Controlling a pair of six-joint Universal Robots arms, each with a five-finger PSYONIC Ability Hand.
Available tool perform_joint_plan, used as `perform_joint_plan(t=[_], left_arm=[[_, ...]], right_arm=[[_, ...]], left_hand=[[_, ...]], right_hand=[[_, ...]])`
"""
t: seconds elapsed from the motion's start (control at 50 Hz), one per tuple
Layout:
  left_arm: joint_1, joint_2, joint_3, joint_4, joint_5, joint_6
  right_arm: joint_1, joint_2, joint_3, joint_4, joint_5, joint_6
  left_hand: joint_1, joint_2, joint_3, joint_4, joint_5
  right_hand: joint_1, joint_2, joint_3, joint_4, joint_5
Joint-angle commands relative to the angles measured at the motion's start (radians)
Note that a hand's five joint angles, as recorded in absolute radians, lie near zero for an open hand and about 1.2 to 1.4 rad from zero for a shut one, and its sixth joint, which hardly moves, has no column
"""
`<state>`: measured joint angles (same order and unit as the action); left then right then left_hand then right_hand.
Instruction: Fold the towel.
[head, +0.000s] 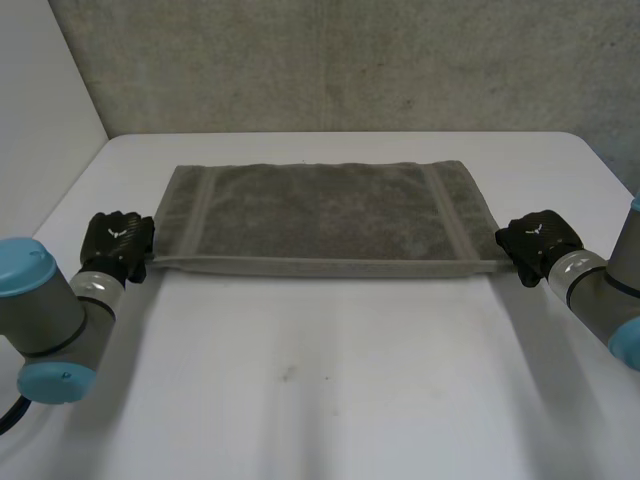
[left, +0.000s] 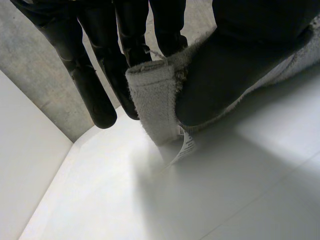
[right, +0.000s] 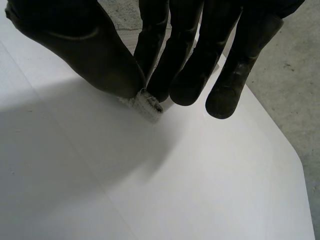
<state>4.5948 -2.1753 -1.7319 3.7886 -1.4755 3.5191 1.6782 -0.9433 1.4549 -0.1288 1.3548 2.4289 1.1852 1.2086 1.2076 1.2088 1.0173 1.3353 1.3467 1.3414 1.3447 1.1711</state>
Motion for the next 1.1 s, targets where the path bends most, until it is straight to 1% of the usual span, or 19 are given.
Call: perform_joint_plan(t=[0.02, 0.1, 0.22, 0.4, 0.44, 0.48, 0.56, 0.6, 0.64, 0.66, 0.7, 0.72, 0.76, 0.8, 0.82, 0.86, 0.92, 1.02, 1.1], left_arm=[[0.013, 0.043, -0.031, -0.010, 0.034, 0.001], [0.015, 0.112, -0.084, -0.015, 0.070, 0.001], [0.036, 0.215, -0.169, -0.059, 0.098, 0.004], [0.144, 0.535, -0.383, -0.352, 0.129, 0.009], [0.154, 0.606, -0.411, -0.406, 0.150, 0.014], [0.180, 0.701, -0.449, -0.469, 0.214, 0.027], [0.213, 0.718, -0.454, -0.460, 0.285, 0.037], [0.211, 0.704, -0.439, -0.445, 0.307, 0.035], [0.197, 0.596, -0.362, -0.380, 0.305, 0.032], [0.197, 0.595, -0.362, -0.380, 0.305, 0.032], [0.138, 0.434, -0.231, -0.342, 0.278, 0.032], [0.138, 0.433, -0.230, -0.342, 0.278, 0.032], [0.098, 0.356, -0.150, -0.340, 0.244, 0.034], [0.050, 0.202, 0.008, -0.340, 0.158, 0.037], [0.050, 0.201, 0.009, -0.340, 0.158, 0.037], [0.032, 0.067, 0.174, -0.349, 0.103, 0.040], [0.027, 0.009, 0.255, -0.360, 0.078, 0.041], [-0.014, -0.182, 0.541, -0.400, 0.044, 0.038], [-0.027, -0.253, 0.647, -0.415, 0.029, 0.037]], right_arm=[[0.002, -0.037, 0.007, 0.018, 0.004, -0.004], [0.000, -0.074, 0.012, 0.072, -0.002, -0.010], [-0.002, -0.150, 0.021, 0.306, -0.014, -0.115], [-0.124, -0.368, 0.177, 0.621, -0.071, -0.378], [-0.138, -0.412, 0.189, 0.661, -0.092, -0.407], [-0.153, -0.456, 0.194, 0.687, -0.117, -0.430], [-0.187, -0.497, 0.159, 0.690, -0.190, -0.432], [-0.187, -0.465, 0.130, 0.683, -0.200, -0.426], [-0.184, -0.405, 0.096, 0.666, -0.200, -0.409], [-0.178, -0.337, 0.049, 0.641, -0.192, -0.384], [-0.164, -0.272, -0.019, 0.618, -0.172, -0.352], [-0.135, -0.212, -0.086, 0.601, -0.146, -0.322], [-0.092, -0.151, -0.158, 0.594, -0.114, -0.297], [-0.058, -0.092, -0.229, 0.581, -0.091, -0.271], [-0.036, -0.039, -0.298, 0.563, -0.074, -0.254], [-0.023, 0.008, -0.358, 0.537, -0.069, -0.238], [0.000, 0.086, -0.459, 0.465, -0.066, -0.192], [0.057, 0.196, -0.591, 0.345, -0.054, -0.137], [0.090, 0.311, -0.714, 0.265, -0.011, -0.129]], left_hand=[[0.211, 0.188, 0.189, 0.187, 0.204], [0.211, 0.188, 0.189, 0.187, 0.204], [0.211, 0.188, 0.189, 0.187, 0.204], [0.211, 0.188, 0.189, 0.187, 0.204], [0.211, 0.188, 0.189, 0.187, 0.204], [0.211, 0.188, 0.189, 0.187, 0.204], [0.211, 0.188, 0.189, 0.187, 0.204], [0.211, 0.188, 0.189, 0.187, 0.204], [0.211, 0.188, 0.189, 0.187, 0.204], [0.211, 0.188, 0.189, 0.187, 0.204], [0.211, 0.188, 0.189, 0.187, 0.204], [0.211, 0.188, 0.189, 0.187, 0.204], [0.211, 0.188, 0.189, 0.187, 0.204], [0.211, 0.188, 0.189, 0.187, 0.204], [0.211, 0.188, 0.189, 0.187, 0.204], [0.211, 0.188, 0.189, 0.187, 0.204], [0.211, 0.188, 0.189, 0.187, 0.204], [0.211, 0.188, 0.189, 0.187, 0.204], [0.211, 0.188, 0.189, 0.187, 0.204]], right_hand=[[0.061, 0.050, 0.055, 0.052, 0.051], [0.061, 0.050, 0.055, 0.052, 0.051], [0.061, 0.050, 0.055, 0.052, 0.051], [0.061, 0.050, 0.055, 0.052, 0.051], [0.061, 0.050, 0.055, 0.052, 0.051], [0.061, 0.050, 0.055, 0.052, 0.051], [0.061, 0.050, 0.055, 0.052, 0.051], [0.061, 0.050, 0.055, 0.052, 0.051], [0.061, 0.050, 0.055, 0.052, 0.051], [0.061, 0.050, 0.055, 0.052, 0.051], [0.061, 0.050, 0.055, 0.052, 0.051], [0.061, 0.050, 0.055, 0.052, 0.051], [0.061, 0.050, 0.055, 0.052, 0.051], [0.061, 0.050, 0.055, 0.052, 0.051], [0.061, 0.050, 0.055, 0.052, 0.051], [0.061, 0.050, 0.055, 0.052, 0.051], [0.061, 0.050, 0.055, 0.052, 0.051], [0.061, 0.050, 0.055, 0.052, 0.051], [0.061, 0.050, 0.055, 0.052, 0.051]])
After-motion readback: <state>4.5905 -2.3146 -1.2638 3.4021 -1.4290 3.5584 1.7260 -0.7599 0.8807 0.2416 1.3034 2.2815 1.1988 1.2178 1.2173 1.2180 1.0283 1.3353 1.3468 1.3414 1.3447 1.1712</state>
